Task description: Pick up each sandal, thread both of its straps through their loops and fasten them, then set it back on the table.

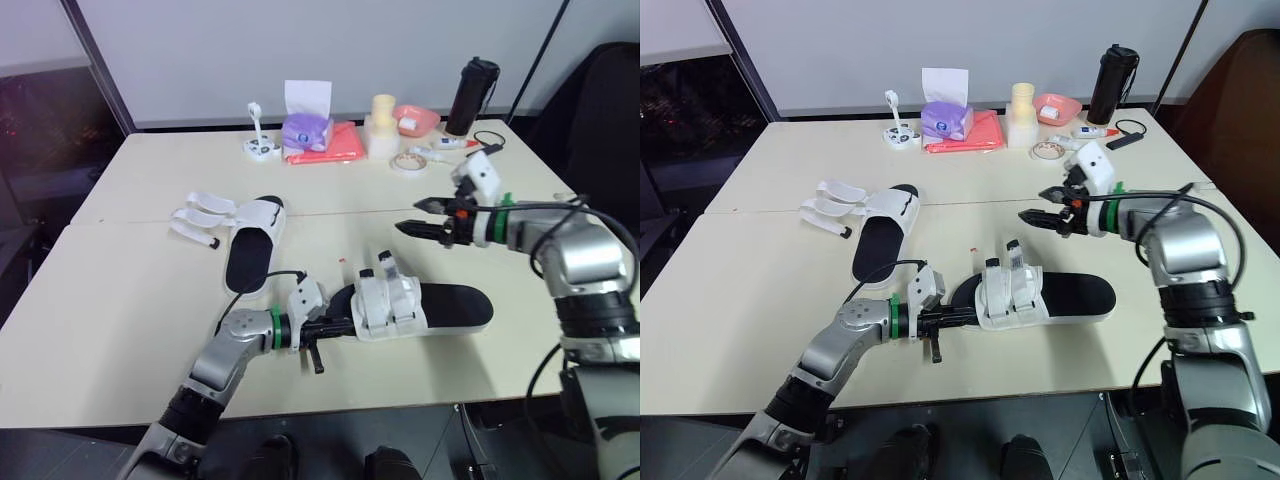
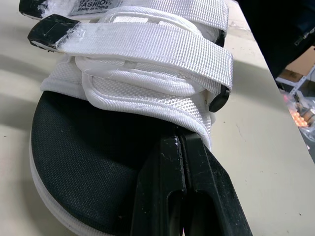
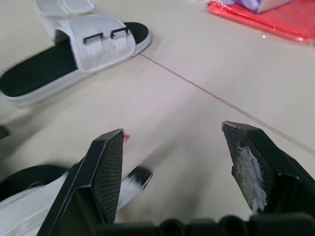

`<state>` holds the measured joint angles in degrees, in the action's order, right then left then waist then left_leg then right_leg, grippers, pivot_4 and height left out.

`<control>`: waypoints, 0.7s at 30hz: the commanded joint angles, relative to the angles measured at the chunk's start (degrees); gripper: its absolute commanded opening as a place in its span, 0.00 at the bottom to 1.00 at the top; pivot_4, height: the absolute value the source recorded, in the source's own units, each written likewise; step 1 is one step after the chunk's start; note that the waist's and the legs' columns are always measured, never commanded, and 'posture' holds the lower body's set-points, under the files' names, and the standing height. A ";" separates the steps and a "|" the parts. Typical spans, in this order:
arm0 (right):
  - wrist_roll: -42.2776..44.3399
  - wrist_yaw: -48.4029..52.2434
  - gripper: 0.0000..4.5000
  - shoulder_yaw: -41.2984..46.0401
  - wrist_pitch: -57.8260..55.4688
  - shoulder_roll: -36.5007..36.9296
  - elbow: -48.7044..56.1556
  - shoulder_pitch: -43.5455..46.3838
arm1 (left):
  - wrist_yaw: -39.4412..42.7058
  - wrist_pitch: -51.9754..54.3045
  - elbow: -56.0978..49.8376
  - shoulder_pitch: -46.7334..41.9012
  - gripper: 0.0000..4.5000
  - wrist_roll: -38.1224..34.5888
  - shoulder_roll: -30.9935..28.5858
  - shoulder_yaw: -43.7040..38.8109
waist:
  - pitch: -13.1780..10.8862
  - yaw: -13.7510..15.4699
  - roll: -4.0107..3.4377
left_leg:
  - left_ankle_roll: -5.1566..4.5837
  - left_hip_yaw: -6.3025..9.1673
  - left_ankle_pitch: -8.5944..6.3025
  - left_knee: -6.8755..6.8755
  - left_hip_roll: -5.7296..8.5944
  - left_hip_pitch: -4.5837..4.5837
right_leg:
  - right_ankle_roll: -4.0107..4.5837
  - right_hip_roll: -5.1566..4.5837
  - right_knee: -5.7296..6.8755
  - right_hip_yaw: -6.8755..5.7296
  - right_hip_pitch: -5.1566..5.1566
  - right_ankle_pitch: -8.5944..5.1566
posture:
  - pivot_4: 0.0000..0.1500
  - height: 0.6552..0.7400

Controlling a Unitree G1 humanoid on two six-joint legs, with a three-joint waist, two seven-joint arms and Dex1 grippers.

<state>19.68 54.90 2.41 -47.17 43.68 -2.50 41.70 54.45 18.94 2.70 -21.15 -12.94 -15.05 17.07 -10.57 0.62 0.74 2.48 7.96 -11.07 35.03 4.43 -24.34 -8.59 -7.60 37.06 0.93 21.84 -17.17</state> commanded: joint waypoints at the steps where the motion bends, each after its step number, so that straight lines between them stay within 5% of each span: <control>1: 3.54 -0.90 0.76 3.61 -4.03 1.81 8.08 -4.33 | -1.71 0.44 1.42 -0.05 0.00 0.02 -0.38 -1.51 | 0.00 -0.01 0.00 | 0.00 -0.01 0.00 0.00 0.00 0.00 | 0.00 0.00 0.00 0.01 0.01 0.00 | 1.00 1.00; 3: 4.99 -1.59 0.76 4.67 -5.99 2.18 11.44 -7.18 | -1.86 0.72 1.35 -0.67 0.00 -0.46 -0.65 -2.29 | 0.00 -0.09 0.00 | 0.00 -0.03 0.00 0.01 -0.02 -0.01 | 0.00 0.00 0.01 0.01 0.03 0.00 | 1.00 1.00; 6: 7.16 -1.88 0.78 5.79 -8.54 3.15 15.71 -10.94 | -1.96 1.23 0.38 -1.58 0.16 -0.96 -1.64 -3.36 | -0.01 -0.15 -0.01 | 0.00 -0.04 0.00 0.01 -0.03 -0.02 | 0.00 0.01 0.02 0.02 0.06 0.00 | 1.00 1.00; 9: 8.20 -1.66 0.78 6.39 -9.02 4.86 17.83 -14.01 | -1.81 1.84 -1.44 -2.08 0.47 -2.03 -3.11 -4.71 | -0.01 -0.18 -0.01 | 0.00 -0.05 0.00 0.02 -0.04 -0.05 | 0.00 0.01 0.03 0.02 0.10 0.00 | 1.00 1.00; 21: -6.37 0.46 0.78 -1.05 19.48 12.78 19.80 -24.86 | -1.27 10.43 -11.14 -2.97 0.47 -9.57 -9.18 -11.23 | -0.05 -0.13 -0.02 | 0.00 -0.12 0.00 -0.02 -0.05 -0.15 | -0.01 0.00 0.03 0.03 0.24 0.00 | 1.00 1.00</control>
<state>16.92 55.13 1.79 -34.58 55.07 14.84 17.48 53.39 28.18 -5.90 -23.00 -20.33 -23.48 8.50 -10.62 0.49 0.72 2.48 7.84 -11.07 35.01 4.39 -24.49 -8.60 -7.60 37.09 0.96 22.08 -17.17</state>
